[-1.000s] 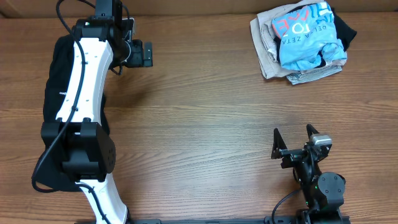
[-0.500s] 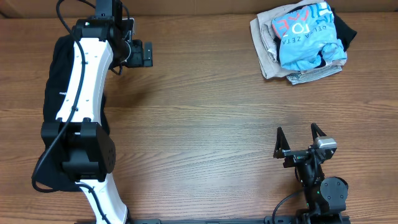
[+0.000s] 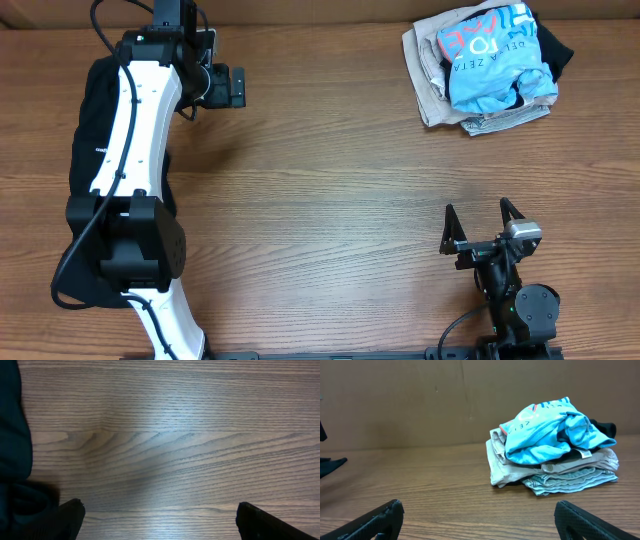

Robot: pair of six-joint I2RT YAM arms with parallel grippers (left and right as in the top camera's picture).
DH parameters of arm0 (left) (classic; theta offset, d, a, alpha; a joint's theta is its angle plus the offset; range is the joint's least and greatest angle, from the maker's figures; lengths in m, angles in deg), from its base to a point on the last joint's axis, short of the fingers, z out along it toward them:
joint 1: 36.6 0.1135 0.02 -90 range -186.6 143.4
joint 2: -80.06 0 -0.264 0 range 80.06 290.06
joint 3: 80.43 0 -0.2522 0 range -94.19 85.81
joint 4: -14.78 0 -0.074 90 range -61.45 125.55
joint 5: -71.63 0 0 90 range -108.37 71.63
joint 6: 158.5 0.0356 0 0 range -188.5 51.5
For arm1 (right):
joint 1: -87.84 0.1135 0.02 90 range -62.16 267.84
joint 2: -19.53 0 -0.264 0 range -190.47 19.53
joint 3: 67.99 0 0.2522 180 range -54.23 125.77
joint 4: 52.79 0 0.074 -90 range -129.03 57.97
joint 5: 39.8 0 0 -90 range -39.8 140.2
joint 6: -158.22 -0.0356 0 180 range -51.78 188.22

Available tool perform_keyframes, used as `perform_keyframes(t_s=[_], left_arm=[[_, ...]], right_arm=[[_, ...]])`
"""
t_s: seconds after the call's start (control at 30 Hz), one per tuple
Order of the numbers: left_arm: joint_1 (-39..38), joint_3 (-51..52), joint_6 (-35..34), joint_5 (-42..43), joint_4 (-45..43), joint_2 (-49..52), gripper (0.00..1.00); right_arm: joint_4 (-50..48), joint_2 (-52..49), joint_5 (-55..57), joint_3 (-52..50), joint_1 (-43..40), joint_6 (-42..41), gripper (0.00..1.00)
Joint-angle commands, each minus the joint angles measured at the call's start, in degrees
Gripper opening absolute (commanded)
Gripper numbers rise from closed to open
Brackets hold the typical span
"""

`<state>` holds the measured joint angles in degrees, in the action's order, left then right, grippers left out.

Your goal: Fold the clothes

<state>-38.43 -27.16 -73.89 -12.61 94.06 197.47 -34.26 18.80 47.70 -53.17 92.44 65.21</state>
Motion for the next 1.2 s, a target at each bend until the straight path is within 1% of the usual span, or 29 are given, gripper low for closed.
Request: perform_keyframes(t_s=[0.0, 0.17, 0.37, 0.53, 0.8, 0.87, 0.93, 1.07, 1.17], left_arm=[[-0.1, 0.0, 1.1, -0.2, 0.0, -0.4, 1.0], [-0.2, 0.0, 1.1, -0.2, 0.0, -1.3, 1.0], [-1.2, 0.0, 1.1, -0.2, 0.0, -9.6, 1.0], [-1.2, 0.0, 1.1, -0.2, 0.0, -20.5, 1.0], [-1.2, 0.7, 1.6, -2.2, 2.1, -41.6, 1.0], [-1.2, 3.0, 1.8, -2.9, 0.5, -47.6, 1.0], [-1.2, 7.5, 2.8, -4.0, -2.8, -54.6, 1.0], [-1.0, 21.1, 5.7, -6.4, -13.0, -68.4, 1.0], [0.1, 32.1, 5.9, -6.4, -20.9, -76.4, 1.0]], right_arm=[[-0.1, 0.6, 0.8, -0.6, 0.2, -0.2, 1.0], [-0.1, 0.6, 0.8, -0.6, 0.2, -0.2, 1.0], [-0.1, 0.6, 0.8, -0.6, 0.2, -0.2, 1.0], [-0.1, 0.6, 0.8, -0.6, 0.2, -0.2, 1.0], [-0.1, 0.6, 0.8, -0.6, 0.2, -0.2, 1.0], [-0.1, 0.6, 0.8, -0.6, 0.2, -0.2, 1.0], [-0.1, 0.6, 0.8, -0.6, 0.2, -0.2, 1.0], [-0.1, 0.6, 0.8, -0.6, 0.2, -0.2, 1.0], [-0.1, 0.6, 0.8, -0.6, 0.2, -0.2, 1.0]])
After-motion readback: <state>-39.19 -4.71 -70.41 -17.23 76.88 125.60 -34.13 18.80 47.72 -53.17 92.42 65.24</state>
